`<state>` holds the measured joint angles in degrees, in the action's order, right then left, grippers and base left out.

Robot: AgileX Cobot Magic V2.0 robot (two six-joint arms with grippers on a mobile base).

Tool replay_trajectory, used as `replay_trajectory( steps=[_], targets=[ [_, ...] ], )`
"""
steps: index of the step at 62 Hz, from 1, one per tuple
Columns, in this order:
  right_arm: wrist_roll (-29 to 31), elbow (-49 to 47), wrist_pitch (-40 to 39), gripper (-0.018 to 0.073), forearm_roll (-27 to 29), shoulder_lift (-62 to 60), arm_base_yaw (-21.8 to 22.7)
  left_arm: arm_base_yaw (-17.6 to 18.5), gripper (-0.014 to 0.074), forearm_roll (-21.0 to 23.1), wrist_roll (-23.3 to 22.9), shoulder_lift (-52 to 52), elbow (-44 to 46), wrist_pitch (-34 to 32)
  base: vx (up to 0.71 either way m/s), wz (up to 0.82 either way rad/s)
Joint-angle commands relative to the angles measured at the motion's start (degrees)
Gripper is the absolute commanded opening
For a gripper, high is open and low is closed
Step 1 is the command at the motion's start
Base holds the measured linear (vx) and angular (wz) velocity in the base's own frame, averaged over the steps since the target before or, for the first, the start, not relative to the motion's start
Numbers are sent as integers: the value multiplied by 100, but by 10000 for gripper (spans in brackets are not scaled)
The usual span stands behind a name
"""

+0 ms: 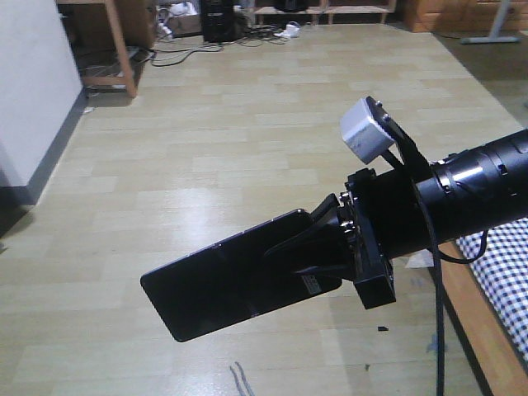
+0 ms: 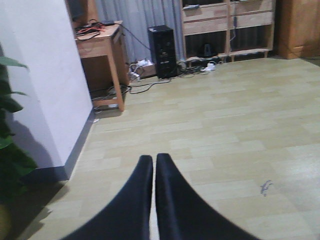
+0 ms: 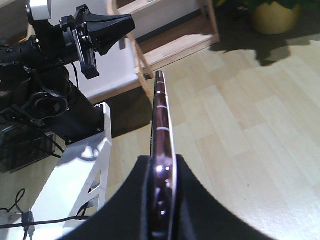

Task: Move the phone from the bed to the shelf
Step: 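Drive the base across the floor holding the phone in the right gripper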

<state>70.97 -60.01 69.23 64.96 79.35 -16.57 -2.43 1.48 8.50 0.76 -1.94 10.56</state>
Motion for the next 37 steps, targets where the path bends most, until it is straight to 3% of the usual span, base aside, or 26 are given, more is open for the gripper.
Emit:
replay_trajectory(
  steps=[1,14,37],
  targets=[
    [23,-144,453,-2,489,-203,10,20,1,52,-33,77,122,-415,-8,32],
    [23,-144,453,-2,489,-203,10,20,1,52,-33,77,122,-415,-5,18],
    [23,-144,453,-2,489,-203,10,20,1,52,-33,77,122,-415,2,-6]
  ],
)
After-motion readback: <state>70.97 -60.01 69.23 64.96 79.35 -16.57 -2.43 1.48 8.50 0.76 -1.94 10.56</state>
